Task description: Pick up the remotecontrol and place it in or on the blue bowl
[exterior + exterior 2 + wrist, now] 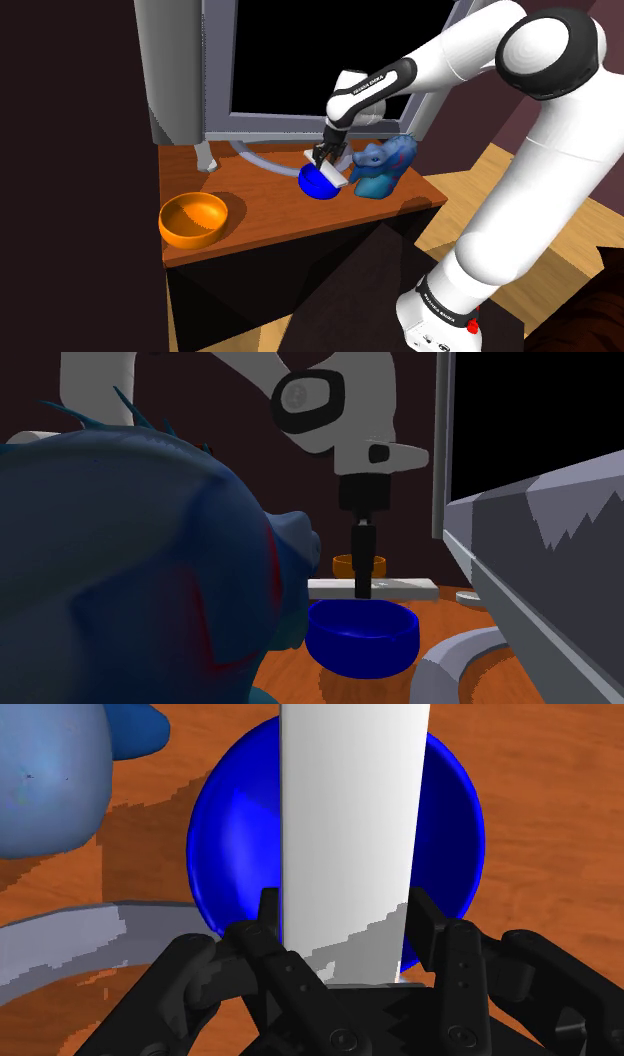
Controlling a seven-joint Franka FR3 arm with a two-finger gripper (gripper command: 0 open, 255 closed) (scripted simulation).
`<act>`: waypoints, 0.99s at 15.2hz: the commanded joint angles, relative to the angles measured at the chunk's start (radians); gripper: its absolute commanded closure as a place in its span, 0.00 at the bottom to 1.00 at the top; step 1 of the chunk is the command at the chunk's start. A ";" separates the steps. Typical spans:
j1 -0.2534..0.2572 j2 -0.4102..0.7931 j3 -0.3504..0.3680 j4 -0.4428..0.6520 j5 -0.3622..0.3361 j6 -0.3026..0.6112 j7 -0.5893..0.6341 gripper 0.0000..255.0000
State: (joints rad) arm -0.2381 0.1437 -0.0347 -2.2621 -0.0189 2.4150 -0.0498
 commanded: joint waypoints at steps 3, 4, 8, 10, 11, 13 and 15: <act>0.000 0.040 0.000 -0.009 0.001 0.050 0.000 1.00; 0.000 0.054 0.001 -0.012 0.001 0.067 0.000 1.00; 0.000 0.054 0.001 -0.012 0.001 0.067 0.000 1.00; 0.000 0.054 0.001 -0.012 0.001 0.067 0.000 1.00; 0.000 0.054 0.001 -0.012 0.001 0.067 0.000 1.00; -0.001 0.054 0.001 -0.012 0.001 0.067 0.000 0.00; -0.001 0.055 0.001 -0.012 0.001 0.067 0.000 0.00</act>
State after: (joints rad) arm -0.2387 0.1979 -0.0341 -2.2739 -0.0177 2.4822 -0.0496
